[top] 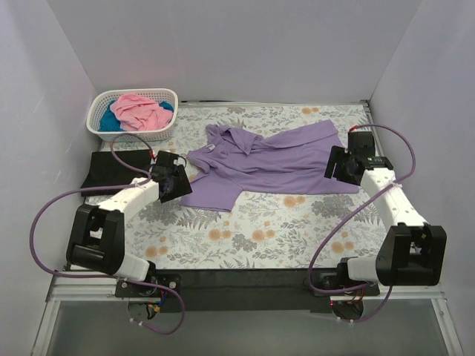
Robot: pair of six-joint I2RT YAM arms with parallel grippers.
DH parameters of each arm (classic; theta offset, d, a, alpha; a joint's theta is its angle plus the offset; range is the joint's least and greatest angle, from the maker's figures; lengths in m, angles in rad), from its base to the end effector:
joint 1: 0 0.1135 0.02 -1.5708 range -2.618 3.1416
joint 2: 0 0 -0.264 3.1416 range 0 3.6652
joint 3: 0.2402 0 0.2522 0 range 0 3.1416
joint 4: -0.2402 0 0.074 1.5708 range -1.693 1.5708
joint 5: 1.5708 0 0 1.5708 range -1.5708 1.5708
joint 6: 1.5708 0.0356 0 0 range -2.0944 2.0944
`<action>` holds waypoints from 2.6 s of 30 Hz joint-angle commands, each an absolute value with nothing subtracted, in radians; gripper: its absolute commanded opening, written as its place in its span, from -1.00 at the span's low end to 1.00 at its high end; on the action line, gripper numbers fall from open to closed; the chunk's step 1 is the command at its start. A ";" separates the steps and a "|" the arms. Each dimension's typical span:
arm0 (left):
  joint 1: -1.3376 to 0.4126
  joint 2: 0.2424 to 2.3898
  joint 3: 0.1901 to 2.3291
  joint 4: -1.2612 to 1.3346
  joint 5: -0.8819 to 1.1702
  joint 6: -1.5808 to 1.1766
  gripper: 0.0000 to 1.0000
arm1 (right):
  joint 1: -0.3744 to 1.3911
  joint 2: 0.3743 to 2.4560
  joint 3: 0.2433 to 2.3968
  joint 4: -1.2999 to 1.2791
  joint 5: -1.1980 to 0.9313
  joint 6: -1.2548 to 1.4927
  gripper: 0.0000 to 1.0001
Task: Fold and stack the t-shirts
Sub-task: Flatten the tshirt out
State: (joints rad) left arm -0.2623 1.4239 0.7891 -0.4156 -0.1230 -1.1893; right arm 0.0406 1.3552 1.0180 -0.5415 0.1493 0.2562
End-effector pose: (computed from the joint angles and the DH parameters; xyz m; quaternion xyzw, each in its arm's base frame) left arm 0.2605 -0.0654 0.1828 -0.4454 0.8557 -0.1260 0.2315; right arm 0.2842 0.0062 0.2629 0.1261 0.9299 -0.0194 0.3449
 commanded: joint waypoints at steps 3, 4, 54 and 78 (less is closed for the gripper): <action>-0.275 1.494 0.874 -0.488 -0.167 -1.175 0.07 | 0.040 1.234 0.940 -0.561 0.084 0.265 0.52; -0.278 1.508 0.885 -0.511 -0.170 -1.175 0.06 | 0.038 1.223 0.937 -0.561 0.087 0.264 0.52; -0.347 1.592 0.862 -0.557 -0.245 -1.209 -1.00 | -0.206 1.532 0.914 -0.344 0.156 0.365 0.11; -0.339 1.551 0.893 -0.552 -0.302 -1.226 -1.00 | -0.225 1.534 0.867 -0.357 0.124 0.376 -0.97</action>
State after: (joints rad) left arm -0.3470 1.5929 0.8806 -0.5194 -0.2543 -1.2201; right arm -0.2222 1.5879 0.8711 -0.3157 0.1501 0.3626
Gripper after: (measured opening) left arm 0.025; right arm 0.046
